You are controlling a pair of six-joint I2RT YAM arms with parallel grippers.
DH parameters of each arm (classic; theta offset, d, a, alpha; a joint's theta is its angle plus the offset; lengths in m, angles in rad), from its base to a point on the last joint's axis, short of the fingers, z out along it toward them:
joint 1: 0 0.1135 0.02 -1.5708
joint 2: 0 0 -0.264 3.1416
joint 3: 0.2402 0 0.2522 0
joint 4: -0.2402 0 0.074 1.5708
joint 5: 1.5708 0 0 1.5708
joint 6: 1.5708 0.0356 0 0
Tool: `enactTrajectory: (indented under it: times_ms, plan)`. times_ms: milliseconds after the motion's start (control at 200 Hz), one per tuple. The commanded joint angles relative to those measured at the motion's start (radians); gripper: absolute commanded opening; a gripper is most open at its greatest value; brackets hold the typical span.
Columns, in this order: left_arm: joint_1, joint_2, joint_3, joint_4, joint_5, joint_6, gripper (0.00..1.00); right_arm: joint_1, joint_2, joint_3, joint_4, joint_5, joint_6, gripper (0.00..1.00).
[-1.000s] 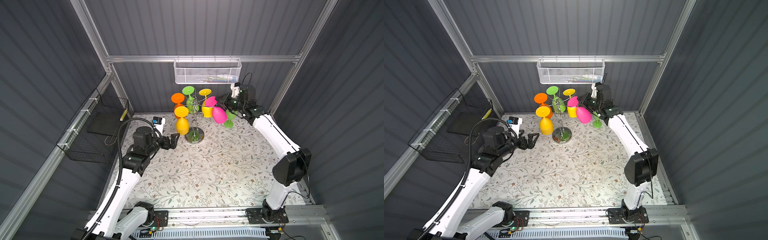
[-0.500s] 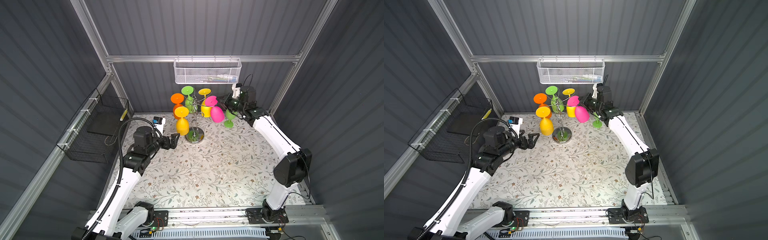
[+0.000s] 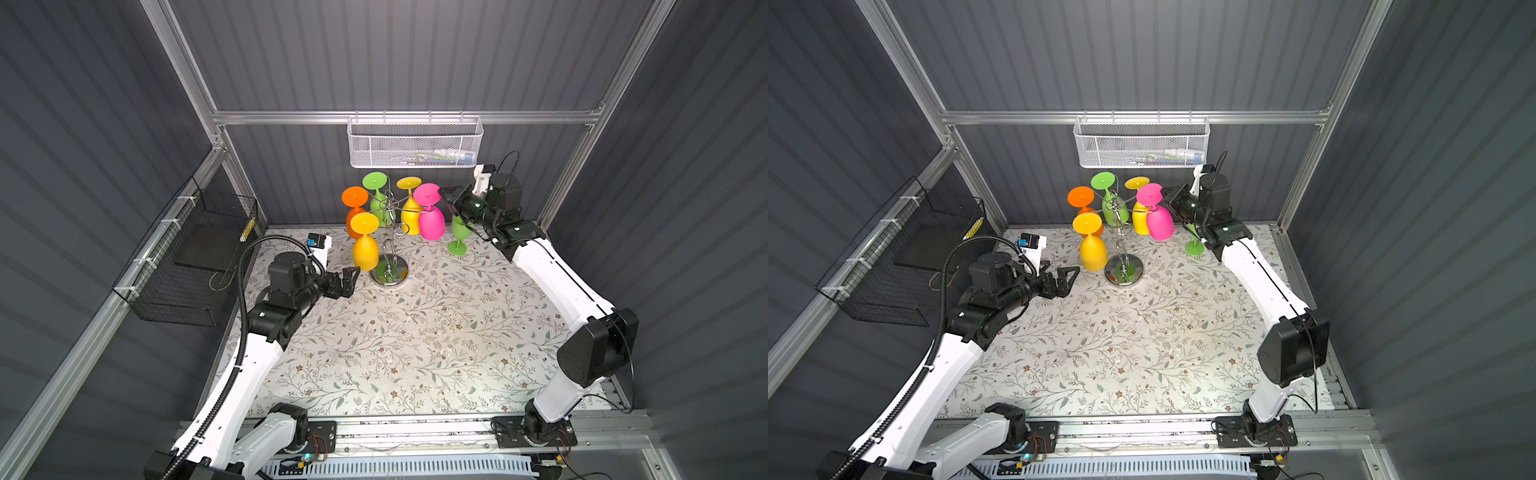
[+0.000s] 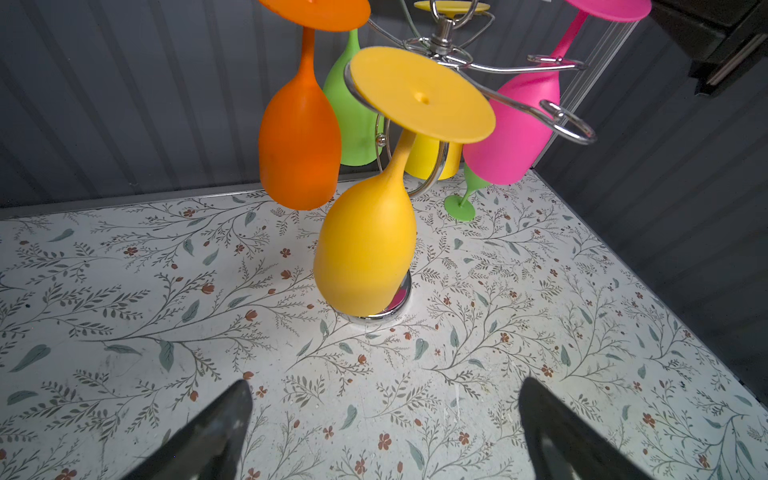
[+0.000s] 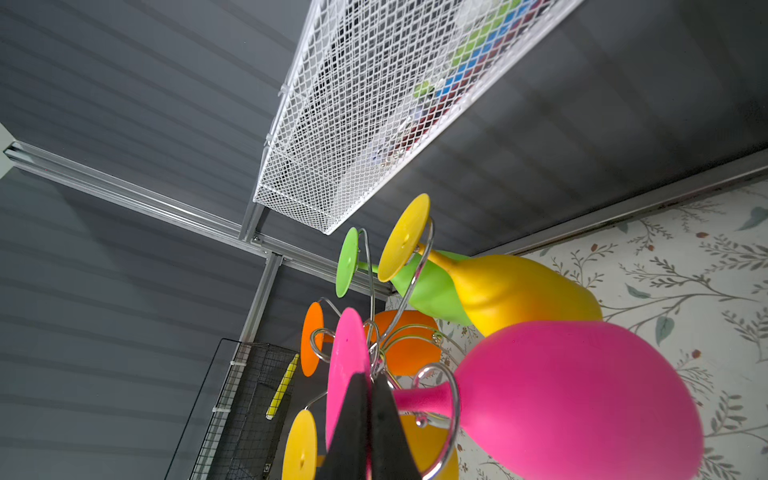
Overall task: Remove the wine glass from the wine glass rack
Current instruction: 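Close the right gripper on the magenta glass stem near its foot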
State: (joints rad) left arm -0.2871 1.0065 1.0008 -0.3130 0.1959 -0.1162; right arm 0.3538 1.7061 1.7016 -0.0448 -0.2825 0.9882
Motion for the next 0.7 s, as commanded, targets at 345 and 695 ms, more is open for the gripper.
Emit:
enactTrajectory:
  times_ms: [345, 695]
  plan:
    - [0.000, 0.010, -0.009, 0.005, 0.017, -0.001, 1.00, -0.003, -0.064, -0.069, 0.087, 0.071, 0.025, 0.00]
    - [-0.001, 0.007, -0.008, 0.004, 0.011, -0.001, 1.00, 0.005, -0.097, -0.086, 0.041, 0.053, 0.007, 0.00]
